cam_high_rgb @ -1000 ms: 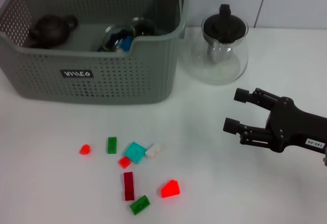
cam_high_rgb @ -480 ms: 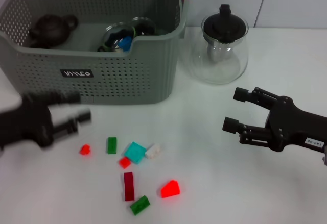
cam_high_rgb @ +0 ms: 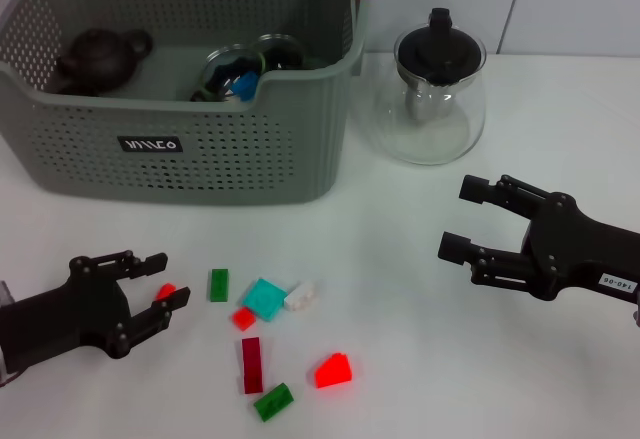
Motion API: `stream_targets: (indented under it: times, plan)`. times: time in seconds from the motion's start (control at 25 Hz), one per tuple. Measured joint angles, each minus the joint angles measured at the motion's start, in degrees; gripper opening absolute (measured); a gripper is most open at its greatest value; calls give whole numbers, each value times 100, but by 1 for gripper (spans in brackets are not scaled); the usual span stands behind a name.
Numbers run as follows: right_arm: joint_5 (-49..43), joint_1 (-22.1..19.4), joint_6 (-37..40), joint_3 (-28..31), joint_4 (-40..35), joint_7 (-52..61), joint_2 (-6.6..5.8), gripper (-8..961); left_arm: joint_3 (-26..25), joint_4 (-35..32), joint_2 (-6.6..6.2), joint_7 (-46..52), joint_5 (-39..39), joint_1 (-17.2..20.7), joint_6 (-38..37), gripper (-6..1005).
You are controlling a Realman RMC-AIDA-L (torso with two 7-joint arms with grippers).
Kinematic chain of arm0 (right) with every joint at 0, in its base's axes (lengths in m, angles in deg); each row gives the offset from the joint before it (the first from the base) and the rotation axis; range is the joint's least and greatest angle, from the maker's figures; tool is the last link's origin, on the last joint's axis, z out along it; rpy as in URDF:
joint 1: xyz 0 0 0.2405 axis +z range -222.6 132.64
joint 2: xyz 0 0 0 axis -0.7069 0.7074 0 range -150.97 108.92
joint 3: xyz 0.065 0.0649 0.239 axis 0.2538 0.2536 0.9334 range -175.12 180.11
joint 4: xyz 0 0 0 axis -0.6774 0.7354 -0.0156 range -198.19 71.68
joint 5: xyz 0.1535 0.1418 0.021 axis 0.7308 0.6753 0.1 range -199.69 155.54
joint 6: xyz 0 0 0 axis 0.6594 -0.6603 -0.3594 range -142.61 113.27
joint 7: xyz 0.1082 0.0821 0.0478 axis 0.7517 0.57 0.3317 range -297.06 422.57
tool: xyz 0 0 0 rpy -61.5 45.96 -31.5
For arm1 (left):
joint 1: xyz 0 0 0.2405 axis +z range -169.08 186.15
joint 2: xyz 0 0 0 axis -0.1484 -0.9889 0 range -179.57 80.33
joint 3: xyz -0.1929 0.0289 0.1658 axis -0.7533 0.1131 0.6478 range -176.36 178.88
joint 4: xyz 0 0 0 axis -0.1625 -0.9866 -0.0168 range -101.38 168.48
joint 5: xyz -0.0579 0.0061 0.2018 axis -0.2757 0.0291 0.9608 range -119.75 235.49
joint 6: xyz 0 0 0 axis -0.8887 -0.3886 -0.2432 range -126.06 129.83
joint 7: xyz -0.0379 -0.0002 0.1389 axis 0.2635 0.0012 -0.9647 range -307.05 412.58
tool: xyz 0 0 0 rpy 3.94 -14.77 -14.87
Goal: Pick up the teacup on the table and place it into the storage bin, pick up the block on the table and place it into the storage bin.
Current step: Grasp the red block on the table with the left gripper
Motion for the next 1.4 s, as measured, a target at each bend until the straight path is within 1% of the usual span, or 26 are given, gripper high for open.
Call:
stream_targets:
  times: [0.12,0.24,0.76,1.4]
  plan:
    - [0,-3,0,3,0,1,0,944,-15,22,76,-62,2,24,296,488]
    - [0,-4,1,4,0,1,0,944,-6,90,101,-63,4,26,469,312]
    - [-15,-13,1,4,0,1,0,945,-4,366,123,-69,9,11,997,306]
    - [-17,-13,14,4,0,1,0,945,11,443,128,-71,15,-17,1090,282]
